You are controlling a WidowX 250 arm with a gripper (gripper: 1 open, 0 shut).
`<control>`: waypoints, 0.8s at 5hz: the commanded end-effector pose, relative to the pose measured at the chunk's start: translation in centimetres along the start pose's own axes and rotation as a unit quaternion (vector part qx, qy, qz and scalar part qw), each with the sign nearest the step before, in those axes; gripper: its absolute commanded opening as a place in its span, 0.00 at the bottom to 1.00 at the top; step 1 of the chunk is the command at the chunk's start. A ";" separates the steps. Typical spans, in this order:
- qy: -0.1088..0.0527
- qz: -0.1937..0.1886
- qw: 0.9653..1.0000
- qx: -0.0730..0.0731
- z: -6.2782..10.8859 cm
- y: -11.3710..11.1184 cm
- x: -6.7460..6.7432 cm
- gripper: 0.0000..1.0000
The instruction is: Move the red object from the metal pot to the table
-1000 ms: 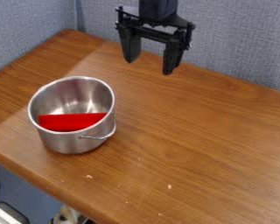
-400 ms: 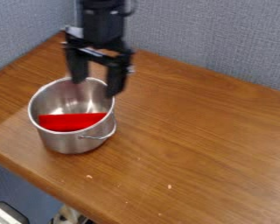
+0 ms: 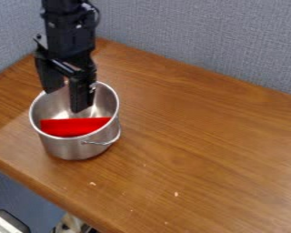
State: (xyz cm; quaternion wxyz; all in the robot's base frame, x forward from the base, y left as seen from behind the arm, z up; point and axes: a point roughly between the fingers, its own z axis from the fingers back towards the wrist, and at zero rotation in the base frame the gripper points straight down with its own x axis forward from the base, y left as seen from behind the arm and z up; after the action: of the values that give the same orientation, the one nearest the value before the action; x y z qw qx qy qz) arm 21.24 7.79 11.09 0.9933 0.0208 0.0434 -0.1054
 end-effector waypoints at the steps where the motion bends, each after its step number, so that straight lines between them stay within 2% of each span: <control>1: -0.016 -0.009 1.000 0.017 -0.1 0.1 0.0 1.00; 4: -0.012 -0.031 0.999 0.026 -2.9 -0.7 0.7 1.00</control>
State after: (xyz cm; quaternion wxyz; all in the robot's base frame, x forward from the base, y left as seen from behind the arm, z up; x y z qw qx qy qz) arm 21.33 7.03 7.77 0.9901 0.0356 0.0354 -0.1310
